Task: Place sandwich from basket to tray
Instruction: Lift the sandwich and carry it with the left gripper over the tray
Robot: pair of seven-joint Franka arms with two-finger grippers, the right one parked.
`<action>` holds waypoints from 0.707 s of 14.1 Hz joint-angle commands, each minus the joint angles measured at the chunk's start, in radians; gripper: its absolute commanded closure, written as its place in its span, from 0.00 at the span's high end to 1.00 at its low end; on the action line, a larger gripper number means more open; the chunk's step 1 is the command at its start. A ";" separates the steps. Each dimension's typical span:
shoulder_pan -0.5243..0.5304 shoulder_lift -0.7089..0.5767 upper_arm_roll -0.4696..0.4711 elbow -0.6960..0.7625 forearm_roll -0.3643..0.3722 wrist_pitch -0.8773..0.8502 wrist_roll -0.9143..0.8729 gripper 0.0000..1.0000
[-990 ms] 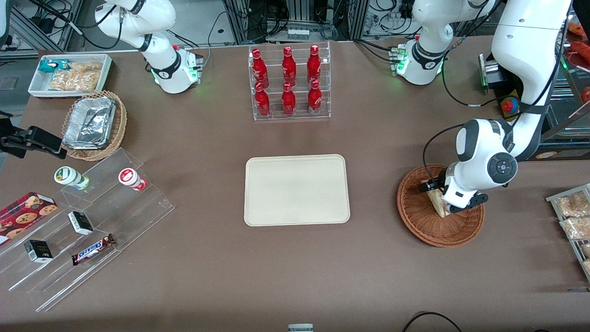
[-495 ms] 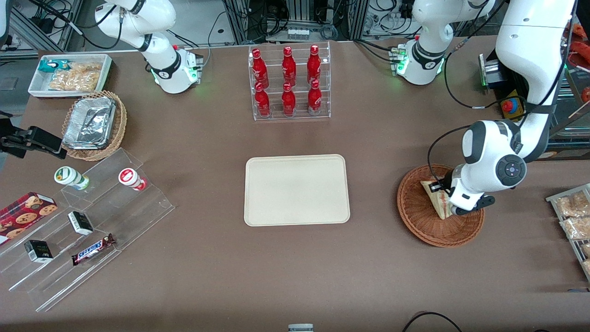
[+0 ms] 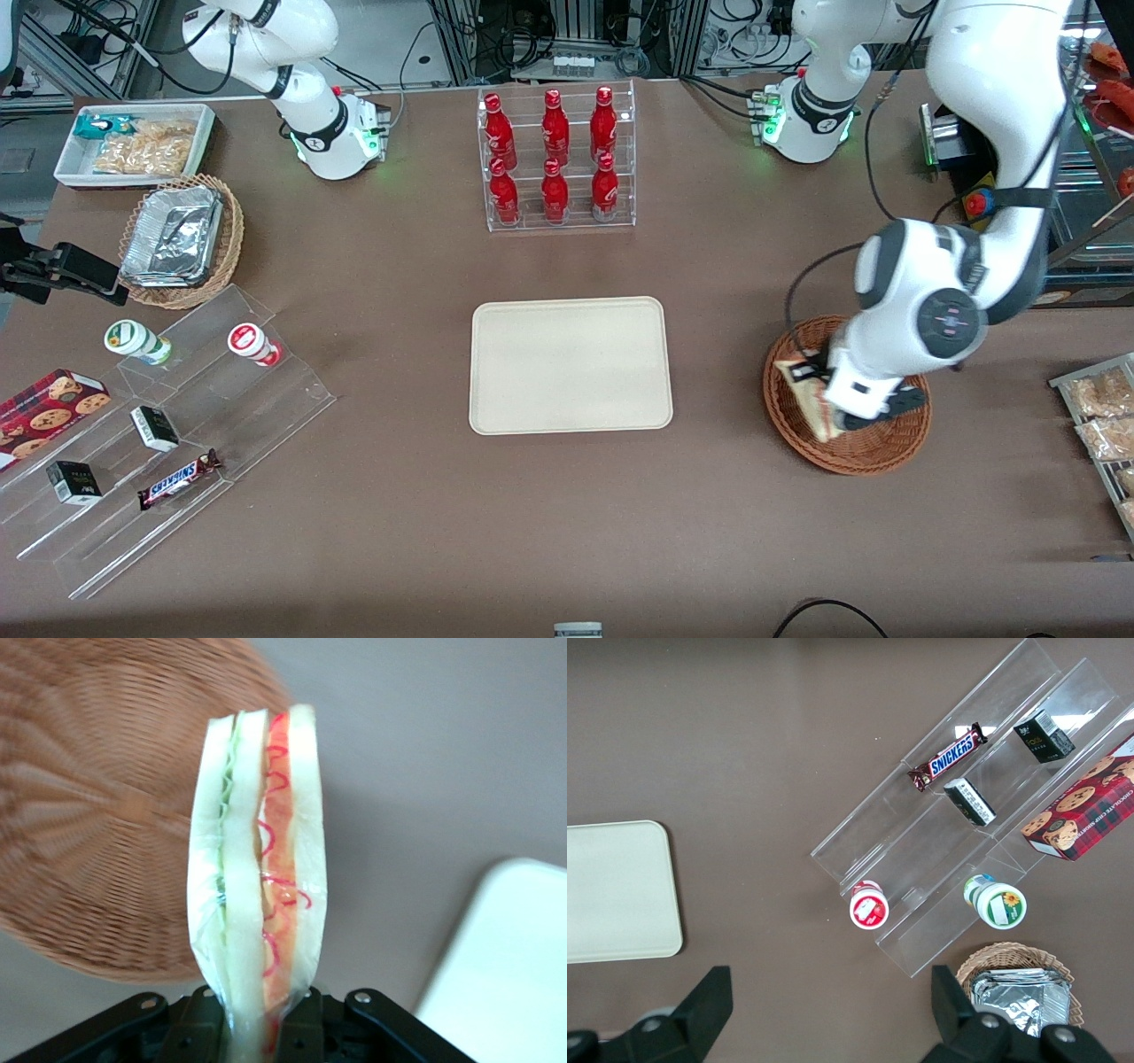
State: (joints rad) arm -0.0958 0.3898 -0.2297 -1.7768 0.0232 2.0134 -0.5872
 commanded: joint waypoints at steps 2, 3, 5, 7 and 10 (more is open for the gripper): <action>-0.174 0.093 0.012 0.103 -0.009 -0.016 -0.037 0.10; -0.211 0.128 0.010 0.135 -0.017 -0.015 -0.048 0.10; -0.292 0.210 -0.008 0.212 -0.038 0.004 -0.115 0.10; -0.370 0.299 -0.008 0.317 -0.032 0.018 -0.212 0.10; -0.441 0.345 -0.003 0.358 -0.029 0.019 -0.235 0.11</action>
State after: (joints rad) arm -0.5027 0.6891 -0.2460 -1.4904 -0.0041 2.0494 -0.8043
